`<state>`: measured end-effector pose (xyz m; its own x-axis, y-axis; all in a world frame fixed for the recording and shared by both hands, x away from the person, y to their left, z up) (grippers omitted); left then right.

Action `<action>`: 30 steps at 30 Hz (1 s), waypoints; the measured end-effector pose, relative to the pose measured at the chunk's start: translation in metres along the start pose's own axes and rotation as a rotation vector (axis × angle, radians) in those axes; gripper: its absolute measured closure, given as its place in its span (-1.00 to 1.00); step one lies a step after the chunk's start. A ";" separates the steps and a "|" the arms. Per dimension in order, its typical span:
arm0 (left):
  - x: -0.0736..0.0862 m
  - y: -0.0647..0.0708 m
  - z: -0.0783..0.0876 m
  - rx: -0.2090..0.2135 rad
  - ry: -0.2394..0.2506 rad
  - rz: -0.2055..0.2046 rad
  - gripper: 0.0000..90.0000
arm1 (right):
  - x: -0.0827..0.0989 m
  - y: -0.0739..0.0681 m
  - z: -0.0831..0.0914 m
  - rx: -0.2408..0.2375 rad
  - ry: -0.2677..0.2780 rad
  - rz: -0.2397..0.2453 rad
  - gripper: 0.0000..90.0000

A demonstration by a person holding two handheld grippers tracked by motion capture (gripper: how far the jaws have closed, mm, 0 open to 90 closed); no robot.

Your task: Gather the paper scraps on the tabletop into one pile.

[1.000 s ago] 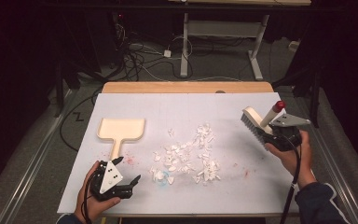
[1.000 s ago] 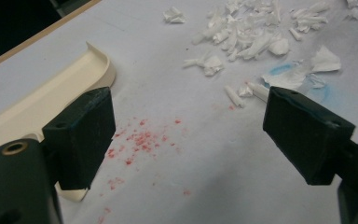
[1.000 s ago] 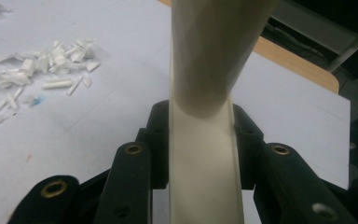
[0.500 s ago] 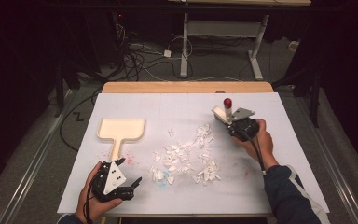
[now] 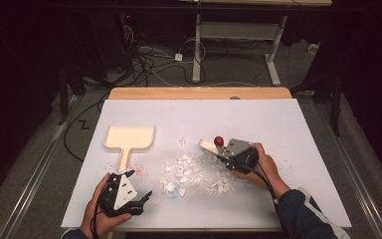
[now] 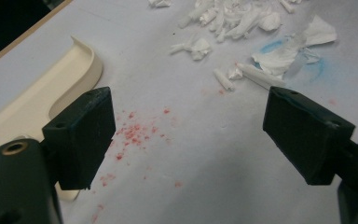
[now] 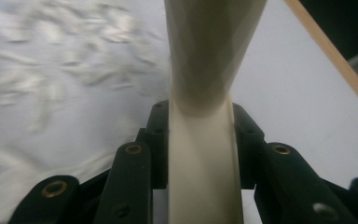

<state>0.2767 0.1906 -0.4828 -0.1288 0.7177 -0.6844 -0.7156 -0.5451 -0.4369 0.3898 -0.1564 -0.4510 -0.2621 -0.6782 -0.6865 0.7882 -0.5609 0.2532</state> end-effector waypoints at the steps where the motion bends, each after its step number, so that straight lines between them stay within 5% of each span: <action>1: 0.000 0.000 0.000 0.000 0.000 0.000 -0.64 | 0.001 -0.005 0.006 -0.028 0.003 0.010 0.50; 5: -0.001 0.000 0.001 0.000 0.006 -0.008 -0.64 | 0.002 -0.022 0.028 -0.068 0.020 0.033 0.51; 11: -0.003 0.001 0.003 0.000 0.015 -0.012 -0.64 | -0.002 -0.019 0.059 -0.049 0.079 0.009 0.51; 12: -0.003 0.001 0.003 0.001 0.016 -0.012 -0.64 | -0.001 -0.013 0.071 -0.004 0.100 -0.012 0.51; 19: -0.003 0.002 0.003 0.003 0.015 -0.011 -0.64 | 0.011 0.014 0.095 0.077 0.114 -0.115 0.51; 21: -0.003 0.002 0.003 0.007 0.016 -0.007 -0.64 | 0.022 0.030 0.103 0.154 0.090 -0.162 0.51; 22: -0.003 0.002 0.003 0.008 0.015 -0.006 -0.64 | 0.022 0.030 0.103 0.154 0.090 -0.162 0.51; 23: -0.003 0.002 0.002 0.008 0.015 -0.006 -0.64 | 0.032 0.040 0.105 0.214 0.067 -0.197 0.51; 28: -0.004 0.003 0.000 0.018 0.010 -0.008 -0.64 | 0.052 0.062 0.091 0.324 -0.015 -0.256 0.51; 30: -0.004 0.003 -0.001 0.020 0.009 -0.006 -0.64 | 0.053 0.066 0.085 0.332 -0.018 -0.266 0.51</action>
<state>0.2755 0.1856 -0.4823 -0.1184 0.7169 -0.6871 -0.7297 -0.5321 -0.4294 0.3802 -0.2695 -0.4126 -0.4445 -0.4955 -0.7462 0.4702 -0.8381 0.2764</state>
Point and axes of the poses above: each handheld gripper's, and its own axes: z roughly backward along the jaws, x roughly out of its underside, y roughly to its right, the point moved 2 cm from there along -z, roughly forward along the jaws, and after that the axes turned 11 degrees about -z, right-handed, at the moved point
